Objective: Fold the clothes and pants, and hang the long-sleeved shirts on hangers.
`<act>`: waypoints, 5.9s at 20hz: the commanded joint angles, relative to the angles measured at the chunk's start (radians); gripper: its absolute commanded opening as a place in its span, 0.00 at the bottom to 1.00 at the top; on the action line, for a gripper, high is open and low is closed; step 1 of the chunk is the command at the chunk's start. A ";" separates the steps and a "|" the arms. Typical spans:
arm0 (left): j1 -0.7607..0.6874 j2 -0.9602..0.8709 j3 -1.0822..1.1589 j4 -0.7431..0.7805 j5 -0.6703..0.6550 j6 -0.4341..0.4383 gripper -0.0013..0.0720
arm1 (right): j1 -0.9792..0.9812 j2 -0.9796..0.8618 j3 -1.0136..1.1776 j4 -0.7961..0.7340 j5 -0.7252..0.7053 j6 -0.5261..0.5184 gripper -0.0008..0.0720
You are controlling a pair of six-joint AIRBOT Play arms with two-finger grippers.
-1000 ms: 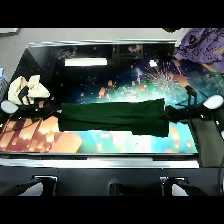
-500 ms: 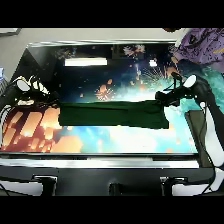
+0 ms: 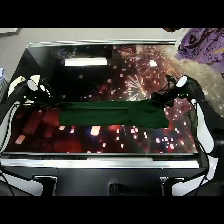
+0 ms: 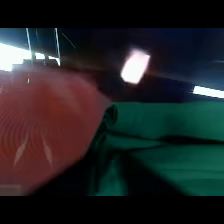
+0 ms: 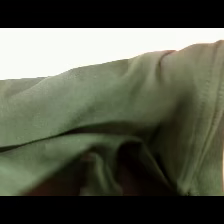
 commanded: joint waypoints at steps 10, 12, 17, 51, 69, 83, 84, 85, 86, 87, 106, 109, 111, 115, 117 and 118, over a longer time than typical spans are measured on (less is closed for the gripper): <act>-0.005 0.021 0.264 0.080 -0.187 -0.053 0.87 | -0.398 0.049 0.035 0.270 0.293 -0.249 0.88; -0.005 0.021 0.264 0.079 -0.200 -0.053 0.87 | -0.443 0.043 -0.061 0.315 0.285 -0.298 0.89; -0.005 0.021 0.263 0.079 -0.199 -0.056 0.87 | -0.459 -0.057 -0.157 0.481 0.268 -0.401 0.96; -0.655 -0.308 0.307 -0.808 0.377 -0.124 0.03 | -0.277 0.360 0.185 -0.001 0.427 0.041 0.05; -0.797 -0.536 0.615 -0.766 0.364 -0.365 0.03 | -0.277 0.360 0.252 0.043 0.375 0.085 0.05; -0.232 0.051 0.613 0.076 -0.443 -0.256 0.04 | 0.401 0.268 0.252 -0.144 0.164 0.589 0.05; -0.201 0.072 0.613 0.076 -0.446 -0.256 0.04 | 0.434 0.242 0.252 -0.149 0.135 0.610 0.05; -0.175 0.089 0.614 0.076 -0.446 -0.255 0.04 | 0.463 0.211 0.252 -0.148 0.106 0.628 0.05; -0.155 0.099 0.613 0.076 -0.446 -0.255 0.04 | 0.486 0.180 0.252 -0.143 0.082 0.634 0.05; -0.139 0.105 0.614 0.076 -0.446 -0.242 0.04 | 0.503 0.147 0.252 -0.134 0.061 0.643 0.05; -0.111 0.104 0.555 0.076 -0.463 -0.208 0.04 | 0.558 -0.068 0.266 0.169 -0.136 0.501 0.67; -0.111 0.102 0.555 0.076 -0.463 -0.215 0.04 | 0.502 -0.018 0.328 0.170 -0.136 0.492 0.70; -0.111 0.100 0.555 0.076 -0.463 -0.216 0.04 | 0.402 0.022 0.389 0.170 -0.071 0.475 0.70; -0.111 0.095 0.555 0.076 -0.455 -0.216 0.04 | 0.107 0.090 0.429 0.237 0.134 0.254 0.93; -0.111 0.095 0.555 0.076 -0.455 -0.216 0.04 | -0.075 0.093 0.420 0.294 0.288 0.104 0.92; -0.111 0.095 0.555 0.076 -0.455 -0.215 0.04 | -0.151 0.093 0.398 0.301 0.338 0.042 0.92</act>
